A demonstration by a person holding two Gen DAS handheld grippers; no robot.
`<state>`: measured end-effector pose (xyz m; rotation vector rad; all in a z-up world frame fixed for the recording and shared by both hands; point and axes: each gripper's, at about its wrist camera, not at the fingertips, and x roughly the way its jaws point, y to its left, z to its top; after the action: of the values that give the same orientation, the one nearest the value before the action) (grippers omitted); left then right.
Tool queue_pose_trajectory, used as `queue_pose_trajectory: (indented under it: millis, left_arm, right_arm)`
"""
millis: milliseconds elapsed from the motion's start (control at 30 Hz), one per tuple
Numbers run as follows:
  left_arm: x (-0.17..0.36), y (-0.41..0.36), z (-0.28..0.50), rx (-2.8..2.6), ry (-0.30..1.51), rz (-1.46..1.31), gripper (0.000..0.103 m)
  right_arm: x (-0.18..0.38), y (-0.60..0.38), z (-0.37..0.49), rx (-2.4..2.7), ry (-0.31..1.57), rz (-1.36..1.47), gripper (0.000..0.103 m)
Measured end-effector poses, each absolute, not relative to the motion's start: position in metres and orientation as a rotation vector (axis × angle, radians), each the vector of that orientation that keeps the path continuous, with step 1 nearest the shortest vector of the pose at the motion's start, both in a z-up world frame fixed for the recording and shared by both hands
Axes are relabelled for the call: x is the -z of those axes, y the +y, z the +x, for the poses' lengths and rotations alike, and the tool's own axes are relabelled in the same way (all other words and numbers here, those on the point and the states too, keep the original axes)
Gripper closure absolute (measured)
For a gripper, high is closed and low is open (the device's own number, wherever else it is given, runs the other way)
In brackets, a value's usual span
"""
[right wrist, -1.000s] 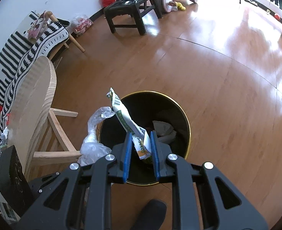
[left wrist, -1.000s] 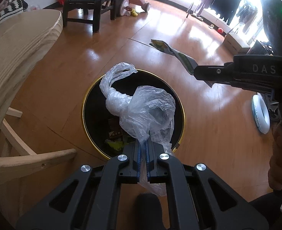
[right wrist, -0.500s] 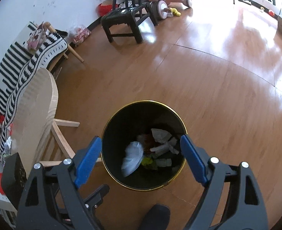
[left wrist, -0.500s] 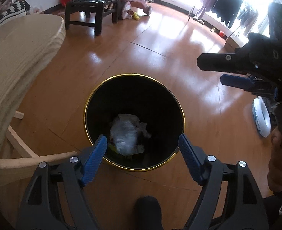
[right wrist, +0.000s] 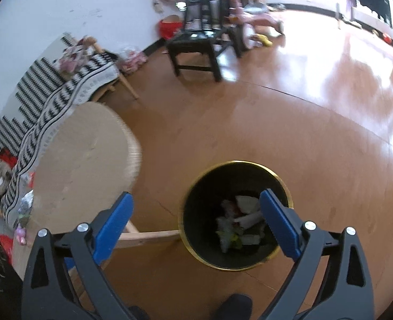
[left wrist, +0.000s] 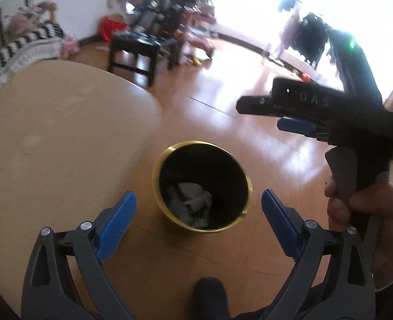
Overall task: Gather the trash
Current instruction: 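Move both open tools back to the table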
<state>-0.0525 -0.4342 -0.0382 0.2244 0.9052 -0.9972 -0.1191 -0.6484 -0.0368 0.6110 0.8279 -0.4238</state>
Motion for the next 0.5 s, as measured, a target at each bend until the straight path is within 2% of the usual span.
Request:
queue_pose_trajectory:
  millis: [200, 500]
  left_arm:
    - [0.015, -0.325, -0.006, 0.807, 0.858, 0.152, 0.011]
    - [0.014, -0.159, 0.054, 0.455, 0.834, 0.062, 0.011]
  right_arm:
    - [0.012, -0.57, -0.061, 0.283, 0.845, 0.524, 0.01]
    - [-0.005, -0.426, 0.037, 0.021, 0.902, 0.418, 0.01]
